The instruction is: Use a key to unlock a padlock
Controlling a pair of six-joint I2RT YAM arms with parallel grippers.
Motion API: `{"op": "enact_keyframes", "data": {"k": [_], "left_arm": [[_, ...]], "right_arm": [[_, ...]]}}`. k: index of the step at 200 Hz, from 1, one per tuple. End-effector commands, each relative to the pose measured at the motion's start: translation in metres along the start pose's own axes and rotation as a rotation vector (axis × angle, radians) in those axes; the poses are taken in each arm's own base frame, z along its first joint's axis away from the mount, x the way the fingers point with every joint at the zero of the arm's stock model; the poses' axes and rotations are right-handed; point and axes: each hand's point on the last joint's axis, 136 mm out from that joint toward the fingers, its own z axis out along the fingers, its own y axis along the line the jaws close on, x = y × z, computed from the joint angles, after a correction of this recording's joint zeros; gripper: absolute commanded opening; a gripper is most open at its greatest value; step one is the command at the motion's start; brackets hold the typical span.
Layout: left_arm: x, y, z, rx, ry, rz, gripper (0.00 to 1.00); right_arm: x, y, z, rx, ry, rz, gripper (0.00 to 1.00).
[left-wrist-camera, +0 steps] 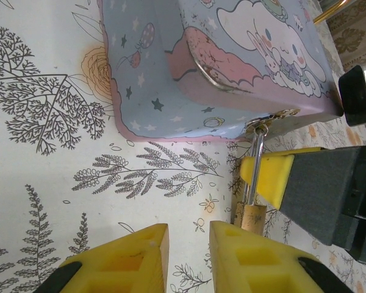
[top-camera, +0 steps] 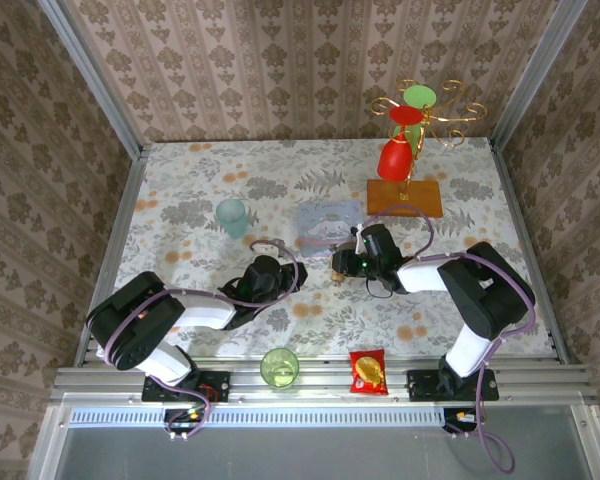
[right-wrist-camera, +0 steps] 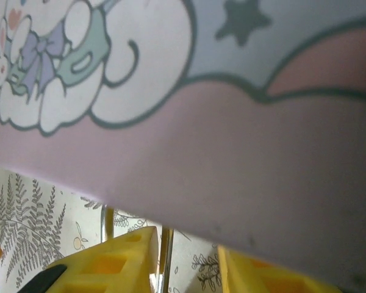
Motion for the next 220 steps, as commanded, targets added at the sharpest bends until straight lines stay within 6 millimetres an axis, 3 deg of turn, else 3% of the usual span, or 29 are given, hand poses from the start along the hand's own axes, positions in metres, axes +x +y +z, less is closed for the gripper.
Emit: {"op": "enact_keyframes", "data": {"k": [1,39,84,115,173,197,220], "left_arm": [[0.001,0.001,0.002,-0.008,-0.005,0.011,0.24],[0.004,0.004,0.003,-0.01,0.001,0.003,0.25],[0.001,0.0,0.004,0.002,-0.001,0.003,0.25],[-0.001,-0.001,0.006,0.004,0.001,0.003,0.25],[0.002,0.004,0.004,0.004,0.001,-0.016,0.25],[-0.01,-0.005,0.002,0.008,-0.014,0.032,0.24],[-0.039,-0.033,-0.001,-0.006,-0.037,0.18,0.26]], "right_arm": [[0.014,-0.005,0.008,-0.012,0.026,0.008,0.32],[0.021,-0.007,0.01,-0.038,0.019,0.052,0.26],[0.033,-0.005,0.001,-0.019,0.036,0.02,0.27],[0.039,-0.007,0.007,-0.019,0.057,-0.006,0.27],[0.039,-0.009,0.005,-0.03,0.025,0.034,0.11],[0.036,-0.009,0.0,-0.039,-0.006,0.058,0.08],[0.031,-0.005,-0.001,-0.066,-0.04,0.109,0.05]]}}
